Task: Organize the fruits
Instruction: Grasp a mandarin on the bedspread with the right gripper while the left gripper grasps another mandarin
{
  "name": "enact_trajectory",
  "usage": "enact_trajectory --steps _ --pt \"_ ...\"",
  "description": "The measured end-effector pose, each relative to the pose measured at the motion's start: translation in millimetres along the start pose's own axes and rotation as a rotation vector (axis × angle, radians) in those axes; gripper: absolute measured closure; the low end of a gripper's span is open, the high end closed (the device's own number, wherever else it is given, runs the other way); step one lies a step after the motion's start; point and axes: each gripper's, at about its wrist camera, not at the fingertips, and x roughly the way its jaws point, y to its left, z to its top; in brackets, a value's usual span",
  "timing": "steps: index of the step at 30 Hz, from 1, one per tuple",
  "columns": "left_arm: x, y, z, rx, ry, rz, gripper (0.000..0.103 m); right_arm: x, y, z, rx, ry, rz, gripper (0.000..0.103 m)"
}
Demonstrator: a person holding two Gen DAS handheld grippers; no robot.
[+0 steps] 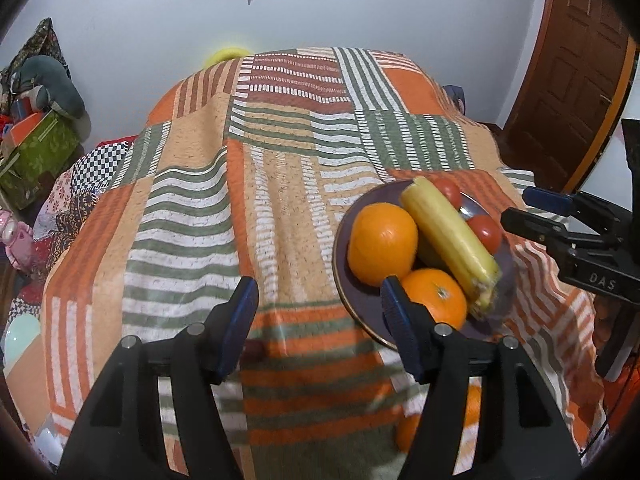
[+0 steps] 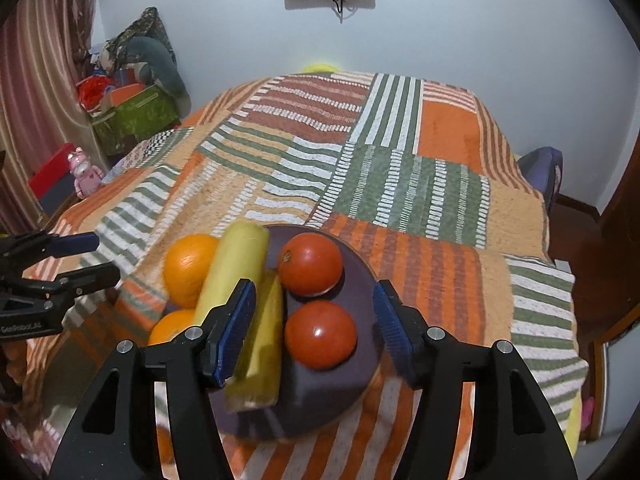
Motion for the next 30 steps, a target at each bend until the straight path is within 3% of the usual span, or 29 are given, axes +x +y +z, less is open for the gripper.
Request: enact_trajectory --steps 13,30 --pt "-44 -21 -49 0.021 0.034 -0.025 0.04 -37 39 -41 -0.017 0.026 0.035 0.045" --pt "-51 -19 -92 0.02 0.107 -0.034 0.04 -22 66 -82 0.022 0.122 0.08 0.045"
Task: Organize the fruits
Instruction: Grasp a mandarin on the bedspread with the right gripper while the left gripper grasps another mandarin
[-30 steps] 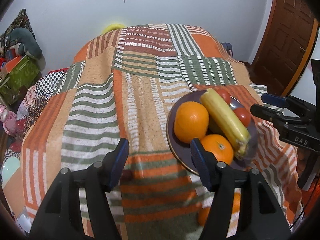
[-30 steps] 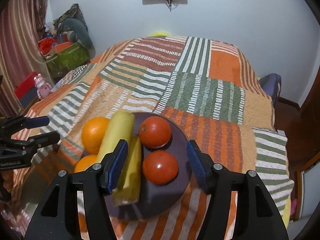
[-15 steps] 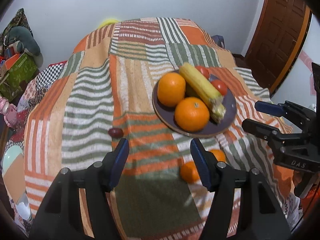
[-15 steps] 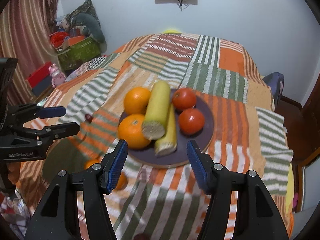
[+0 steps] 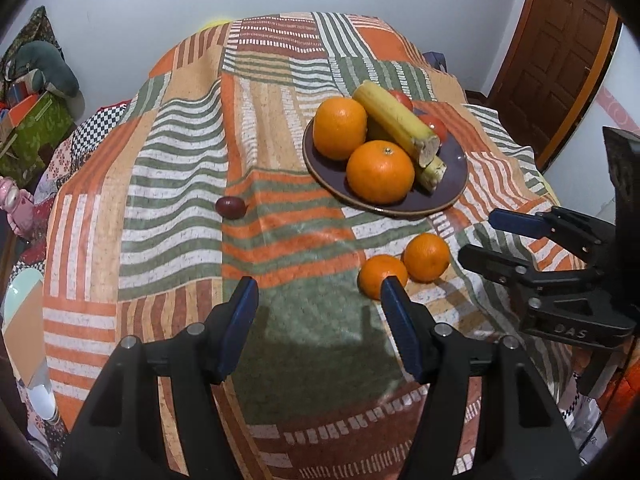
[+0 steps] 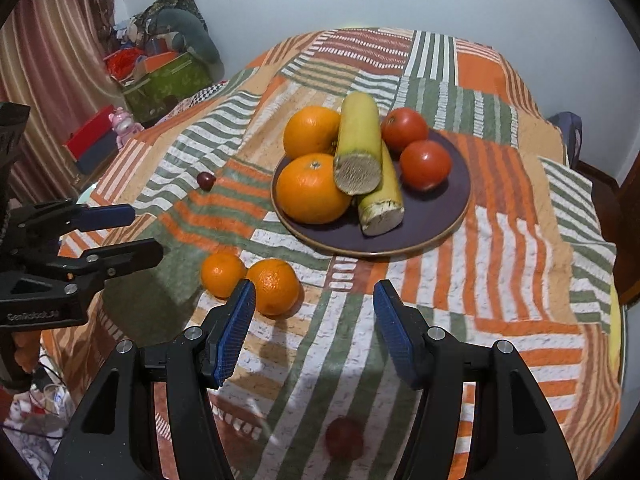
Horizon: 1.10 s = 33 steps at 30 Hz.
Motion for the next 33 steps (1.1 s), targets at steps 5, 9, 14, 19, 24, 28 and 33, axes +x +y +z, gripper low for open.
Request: enact_trajectory --steps 5,9,14,19,24,28,33 --pt "5 5 -4 -0.016 0.013 -0.017 0.04 13 11 -2 -0.029 0.025 0.003 0.045" --pt "9 6 -6 -0.017 0.019 -0.021 0.04 23 19 -1 -0.06 0.05 0.015 0.049" --pt "12 5 -7 -0.017 0.026 -0.03 0.04 32 22 -1 -0.072 0.071 0.062 0.065" --pt "10 -3 -3 -0.008 0.017 -0.051 0.04 30 23 -2 -0.075 0.065 0.084 0.07" --pt "13 -17 2 0.017 0.014 -0.075 0.04 19 11 -4 -0.041 0.047 0.081 0.07" --pt "24 -30 3 0.041 0.031 -0.093 0.043 6 -3 -4 -0.014 0.023 0.061 0.07" --pt "41 -40 3 0.062 0.062 -0.098 0.057 -5 -20 -4 0.016 0.004 0.036 0.07"
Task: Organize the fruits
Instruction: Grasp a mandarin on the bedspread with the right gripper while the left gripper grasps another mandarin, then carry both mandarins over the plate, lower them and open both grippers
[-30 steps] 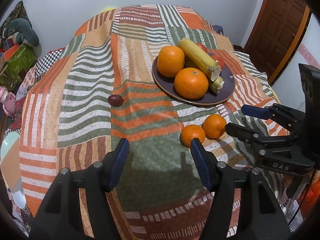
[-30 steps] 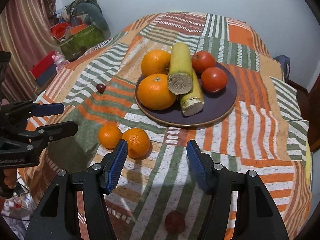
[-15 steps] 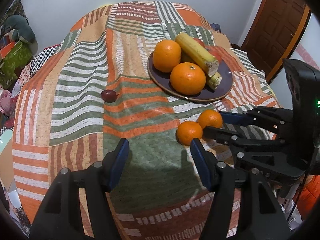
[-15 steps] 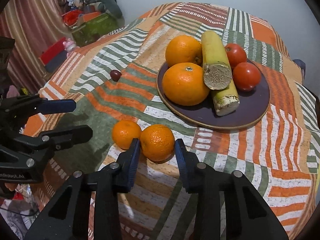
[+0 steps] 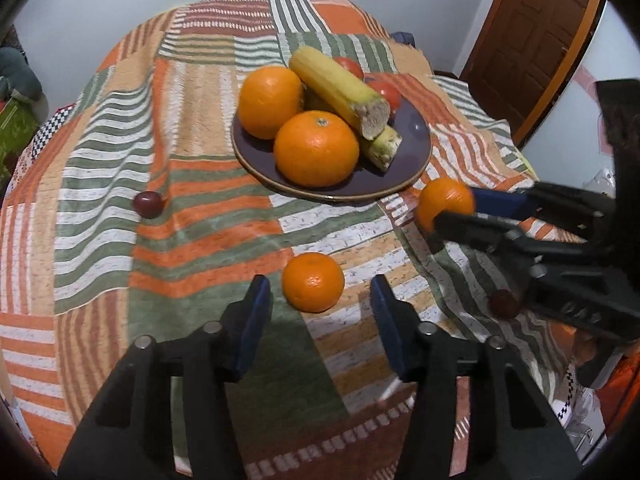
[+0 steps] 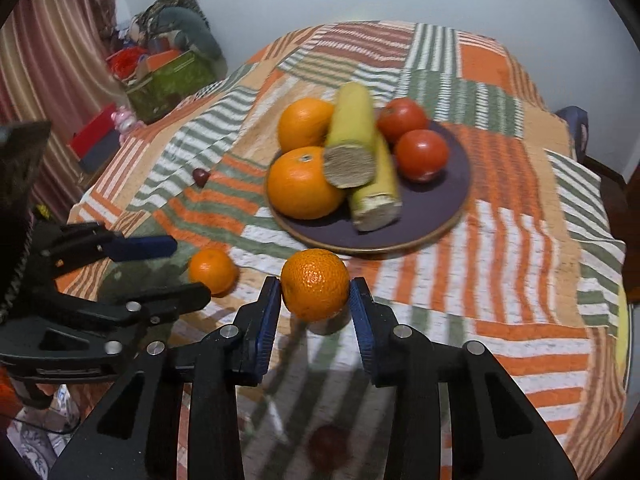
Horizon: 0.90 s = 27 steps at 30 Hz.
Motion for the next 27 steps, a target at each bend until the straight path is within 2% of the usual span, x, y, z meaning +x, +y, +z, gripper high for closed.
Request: enact_trajectory --steps 3,15,27 --pt "11 0 1 -0.008 0.015 0.021 0.068 -3 -7 -1 0.013 -0.003 -0.009 0.07" --pt "1 5 5 -0.029 -0.015 0.001 0.068 -8 -26 1 0.041 -0.021 -0.039 0.07" --pt "-27 3 55 -0.027 -0.137 -0.025 0.068 -19 -41 28 0.041 -0.094 -0.061 0.07"
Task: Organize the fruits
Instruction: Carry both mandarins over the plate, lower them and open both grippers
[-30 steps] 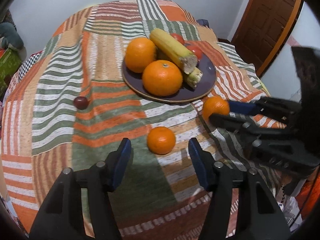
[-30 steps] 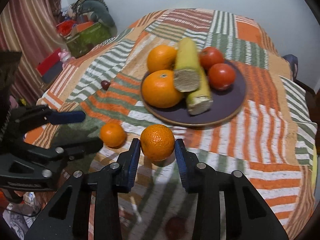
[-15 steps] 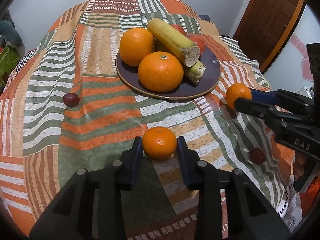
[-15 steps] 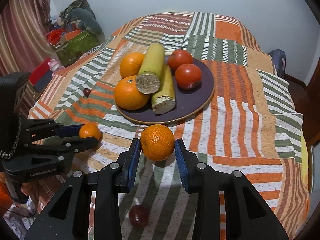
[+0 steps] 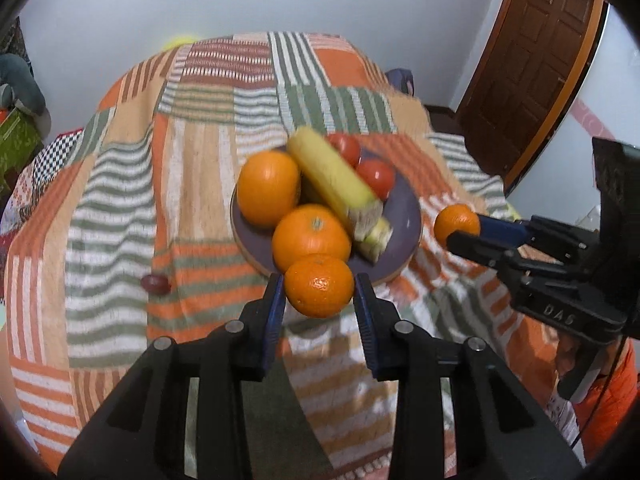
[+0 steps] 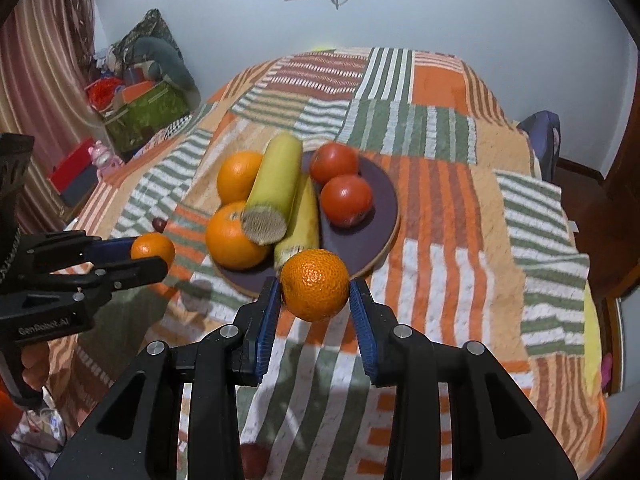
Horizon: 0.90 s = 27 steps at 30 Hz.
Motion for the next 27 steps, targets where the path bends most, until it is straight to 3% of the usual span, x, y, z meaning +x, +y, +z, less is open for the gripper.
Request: enact_trajectory --steps 10,27 --pt "12 0 33 0.0 -0.038 -0.004 0.068 8 -8 13 -0.008 -0.028 -0.009 0.07" --pt "64 14 52 -0.031 0.001 -0.001 0.068 48 -14 11 0.0 0.022 0.016 0.07"
